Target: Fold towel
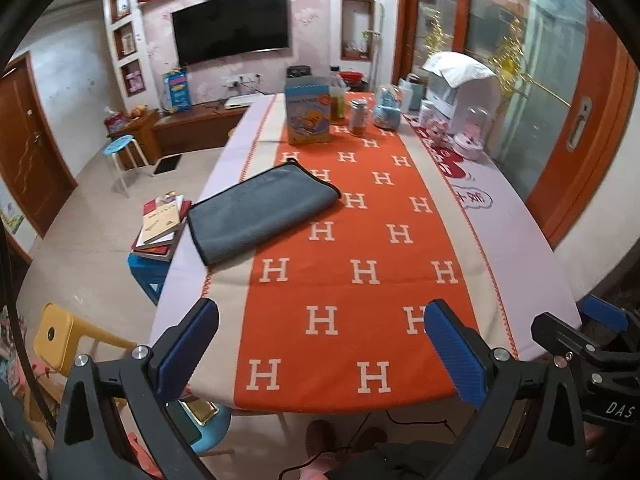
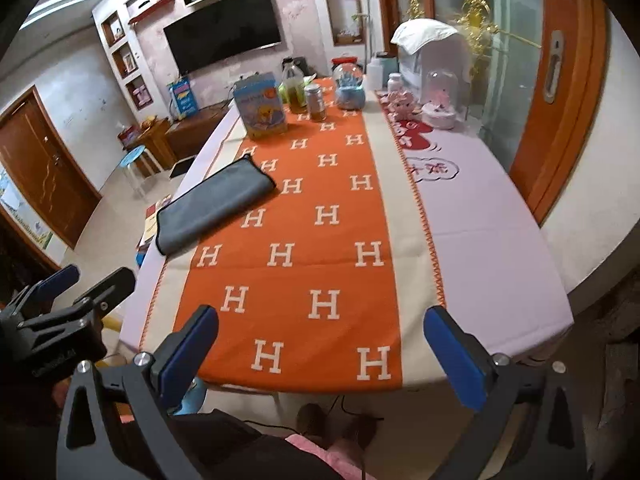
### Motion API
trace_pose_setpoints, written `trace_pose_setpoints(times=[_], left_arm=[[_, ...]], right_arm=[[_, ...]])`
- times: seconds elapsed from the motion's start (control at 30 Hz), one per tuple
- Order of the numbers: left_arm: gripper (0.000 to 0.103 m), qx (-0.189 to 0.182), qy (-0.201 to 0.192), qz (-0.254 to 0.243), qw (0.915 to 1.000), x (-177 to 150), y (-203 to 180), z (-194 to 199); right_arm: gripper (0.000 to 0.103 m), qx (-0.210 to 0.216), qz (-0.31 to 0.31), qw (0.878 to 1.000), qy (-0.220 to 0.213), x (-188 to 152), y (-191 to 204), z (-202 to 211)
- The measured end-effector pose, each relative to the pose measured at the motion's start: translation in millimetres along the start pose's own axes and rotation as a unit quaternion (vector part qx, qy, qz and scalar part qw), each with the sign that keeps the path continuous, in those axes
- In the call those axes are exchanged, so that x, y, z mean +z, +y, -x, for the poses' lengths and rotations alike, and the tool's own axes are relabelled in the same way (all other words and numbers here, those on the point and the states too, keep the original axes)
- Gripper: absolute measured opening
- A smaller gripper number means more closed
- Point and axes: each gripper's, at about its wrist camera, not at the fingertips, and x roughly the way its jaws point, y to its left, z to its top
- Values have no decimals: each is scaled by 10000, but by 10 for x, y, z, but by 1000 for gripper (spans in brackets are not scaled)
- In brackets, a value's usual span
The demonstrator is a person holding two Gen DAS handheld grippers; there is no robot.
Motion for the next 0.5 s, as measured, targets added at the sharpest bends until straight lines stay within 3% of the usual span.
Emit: trace_pose_setpoints(times=[0.5], left_arm=[[102, 275, -301, 53, 9992, 23, -13, 30]], right_arm=[[103, -3, 69, 10000, -57, -7, 8, -76]])
